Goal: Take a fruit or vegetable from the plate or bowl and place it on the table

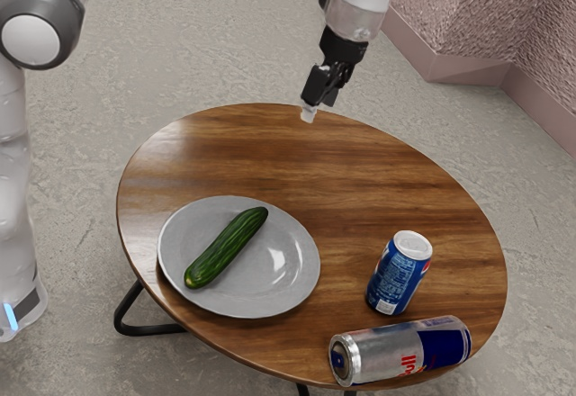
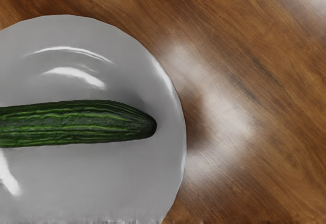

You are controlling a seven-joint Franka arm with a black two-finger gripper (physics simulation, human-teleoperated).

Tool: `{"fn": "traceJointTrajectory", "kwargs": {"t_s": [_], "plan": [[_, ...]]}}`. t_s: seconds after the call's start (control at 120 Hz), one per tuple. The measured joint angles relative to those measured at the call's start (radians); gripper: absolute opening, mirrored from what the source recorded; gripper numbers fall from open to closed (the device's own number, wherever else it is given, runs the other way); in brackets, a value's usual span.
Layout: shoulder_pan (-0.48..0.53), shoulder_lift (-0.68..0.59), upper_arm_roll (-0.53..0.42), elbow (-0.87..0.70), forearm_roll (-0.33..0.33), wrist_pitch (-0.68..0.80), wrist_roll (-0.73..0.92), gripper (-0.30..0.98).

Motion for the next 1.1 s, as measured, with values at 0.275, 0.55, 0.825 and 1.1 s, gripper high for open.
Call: {"fn": "traceJointTrajectory", "kwargs": {"t_s": [0.275, 0.55, 0.825, 1.1], "plan": [[-0.106, 0.032, -0.022, 0.008, -0.003, 0.053, 0.142, 0.69], [-0.122, 0.052, 0.016, -0.185, 0.098, 0.256, 0.644, 0.69], [-0.008, -0.382, -0.178, -0.876, 0.064, 0.635, 0.959, 0.68], [0.034, -0.420, -0.190, -1.038, -0.091, 0.811, 1.148, 0.73]]}}
